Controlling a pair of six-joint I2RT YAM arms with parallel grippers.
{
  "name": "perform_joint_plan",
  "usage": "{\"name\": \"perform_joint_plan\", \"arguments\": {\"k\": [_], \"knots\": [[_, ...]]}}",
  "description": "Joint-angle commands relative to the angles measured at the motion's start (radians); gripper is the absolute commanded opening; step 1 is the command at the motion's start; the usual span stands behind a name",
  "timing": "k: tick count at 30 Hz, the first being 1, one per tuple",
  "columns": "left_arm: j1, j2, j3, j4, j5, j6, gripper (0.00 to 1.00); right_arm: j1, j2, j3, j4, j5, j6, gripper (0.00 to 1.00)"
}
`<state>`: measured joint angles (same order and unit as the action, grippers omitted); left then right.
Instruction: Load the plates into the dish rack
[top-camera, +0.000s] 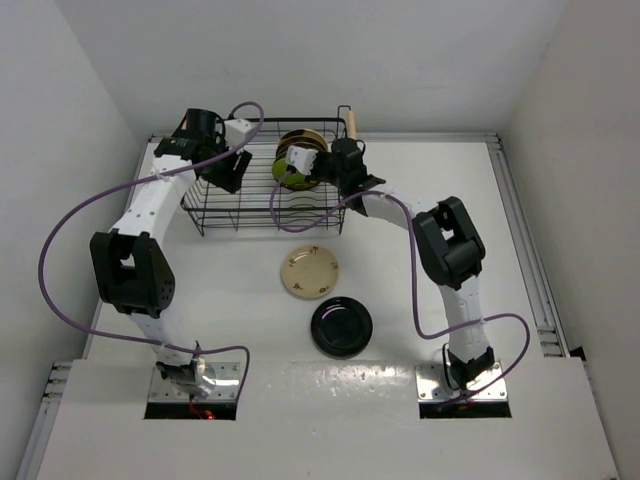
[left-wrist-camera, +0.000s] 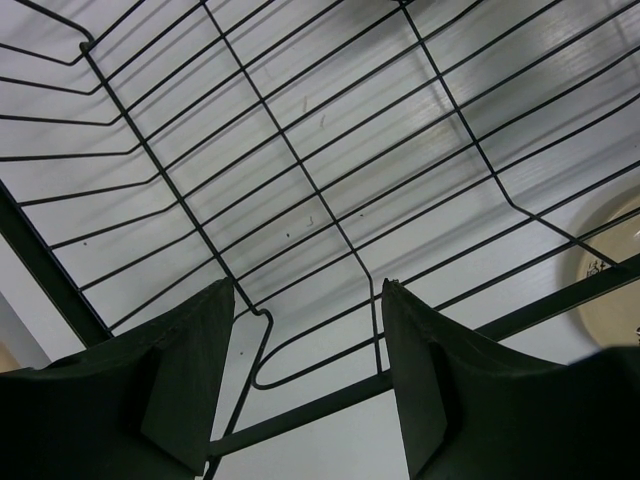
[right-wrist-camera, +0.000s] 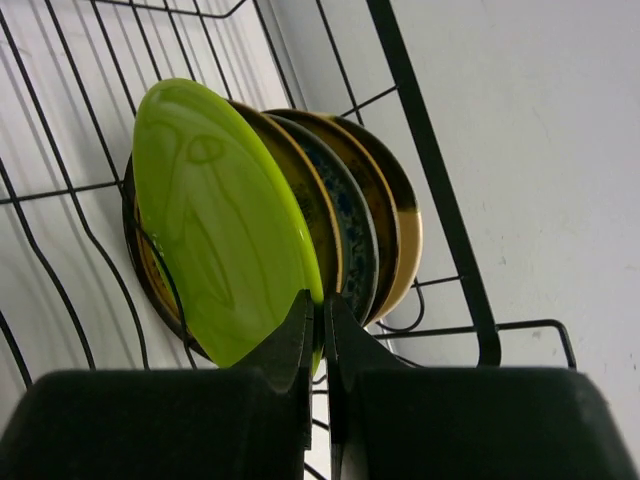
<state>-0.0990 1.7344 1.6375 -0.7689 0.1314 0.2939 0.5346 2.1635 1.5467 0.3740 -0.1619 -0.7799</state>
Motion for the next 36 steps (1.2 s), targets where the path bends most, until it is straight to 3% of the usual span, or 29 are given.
{"name": "perform_joint_plan", "arguments": {"k": [1,10,21,36], "knots": [[0.015,0.001,0.03,0.032,0.024,-0.013,0.65,0.01,-0.002,-0.01,0.101,0.024,-0.028,0.0],[0.015,0.001,0.021,0.033,0.033,-0.013,0.64,0.018,0.01,-0.039,0.126,0.036,-0.058,0.0],[0.015,-0.009,0.012,0.033,0.042,-0.013,0.64,0.041,-0.07,-0.042,0.282,0.059,0.001,0.0],[0.015,-0.018,-0.007,0.033,0.042,-0.013,0.64,0.045,-0.139,-0.145,0.168,0.015,-0.021,0.0]]}}
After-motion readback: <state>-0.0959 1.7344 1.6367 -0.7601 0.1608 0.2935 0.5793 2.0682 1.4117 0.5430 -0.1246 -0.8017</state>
